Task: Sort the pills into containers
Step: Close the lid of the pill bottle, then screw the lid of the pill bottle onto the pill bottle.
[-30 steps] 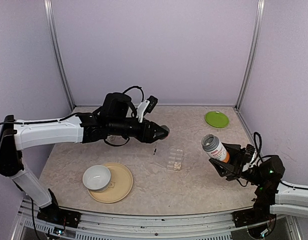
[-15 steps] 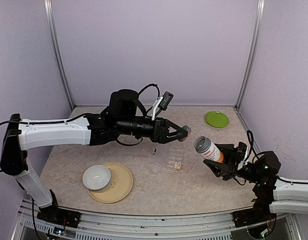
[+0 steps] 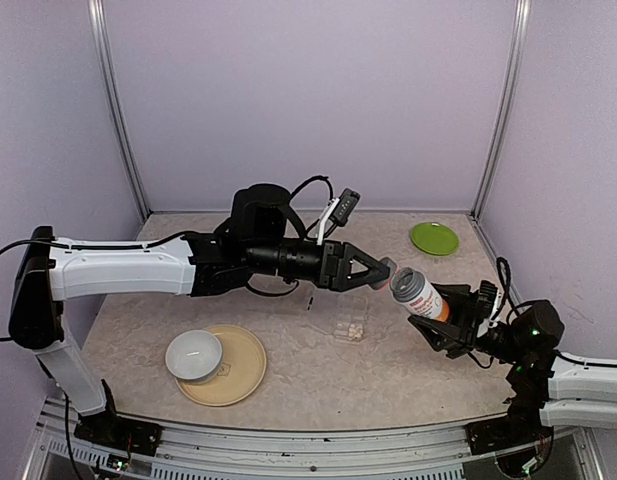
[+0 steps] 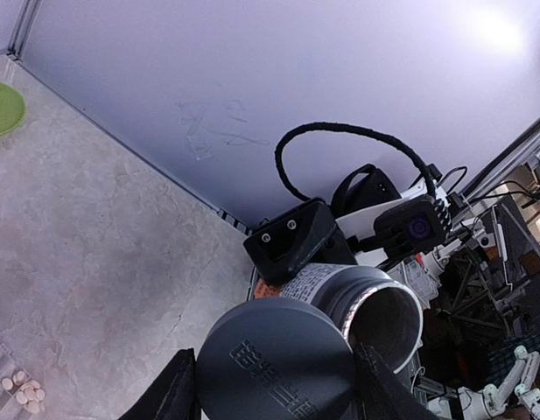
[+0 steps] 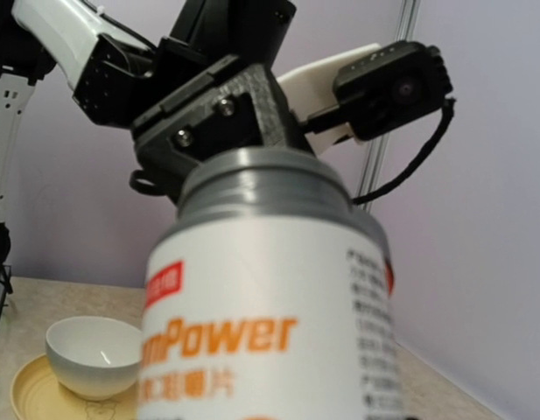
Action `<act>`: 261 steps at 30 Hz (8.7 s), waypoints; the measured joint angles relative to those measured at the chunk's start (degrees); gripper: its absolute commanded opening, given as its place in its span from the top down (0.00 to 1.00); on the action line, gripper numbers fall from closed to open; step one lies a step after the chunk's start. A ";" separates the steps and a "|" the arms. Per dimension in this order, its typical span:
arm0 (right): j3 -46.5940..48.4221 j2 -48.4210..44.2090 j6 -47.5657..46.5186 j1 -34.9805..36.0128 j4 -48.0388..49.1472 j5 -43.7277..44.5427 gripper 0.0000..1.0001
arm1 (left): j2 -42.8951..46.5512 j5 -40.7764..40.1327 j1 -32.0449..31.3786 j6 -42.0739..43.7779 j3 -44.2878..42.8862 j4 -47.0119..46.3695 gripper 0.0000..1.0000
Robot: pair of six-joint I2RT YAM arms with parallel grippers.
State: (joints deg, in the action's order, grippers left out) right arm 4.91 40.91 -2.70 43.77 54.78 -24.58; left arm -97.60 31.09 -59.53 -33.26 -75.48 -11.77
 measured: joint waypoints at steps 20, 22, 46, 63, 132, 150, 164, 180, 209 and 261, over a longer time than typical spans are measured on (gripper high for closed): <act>0.07 -2.54 -0.24 0.11 -0.22 1.66 0.90 | -0.15 -1.81 -0.63 -1.79 0.07 -3.19 0.64; 0.07 -3.28 -0.24 0.11 -0.59 2.08 0.90 | 0.28 -2.78 -0.63 -1.68 0.46 -3.23 0.64; 0.07 -0.61 -0.28 0.11 -1.57 2.93 0.91 | -0.35 1.86 -1.95 -2.67 1.18 -8.37 0.64; 1.25 2.25 -0.96 0.31 -4.09 6.54 0.95 | -3.02 -2.84 -1.90 -5.53 -1.09 -5.35 0.63; 6.82 -0.68 5.77 9.38 -17.68 17.81 1.00 | 2.62 2.86 0.24 7.91 4.48 -1.14 0.01; 10.08 6.73 2.93 9.38 -14.05 19.39 1.00 | 4.22 -9.62 -1.05 1.22 4.39 -2.75 0.01; 12.31 14.45 2.78 9.49 -11.13 17.86 1.00 | 4.22 -10.82 -1.38 0.63 4.39 -2.75 0.01; 13.31 18.86 4.11 9.75 -8.48 13.03 1.00 | 4.24 -11.69 -1.31 0.55 4.39 -2.75 0.01; 15.26 20.90 2.12 10.69 -9.70 15.54 1.00 | 4.55 -12.11 -0.87 -0.15 4.37 -1.62 0.01; 16.15 10.97 -11.13 11.85 -27.23 24.30 1.00 | 1.33 -7.43 2.23 -6.78 -1.88 14.84 0.38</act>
State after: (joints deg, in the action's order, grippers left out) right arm 21.06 51.88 -13.82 55.61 27.55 -0.27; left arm -96.27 23.66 -57.30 -40.03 -77.36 3.07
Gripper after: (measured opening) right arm 0.538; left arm 0.700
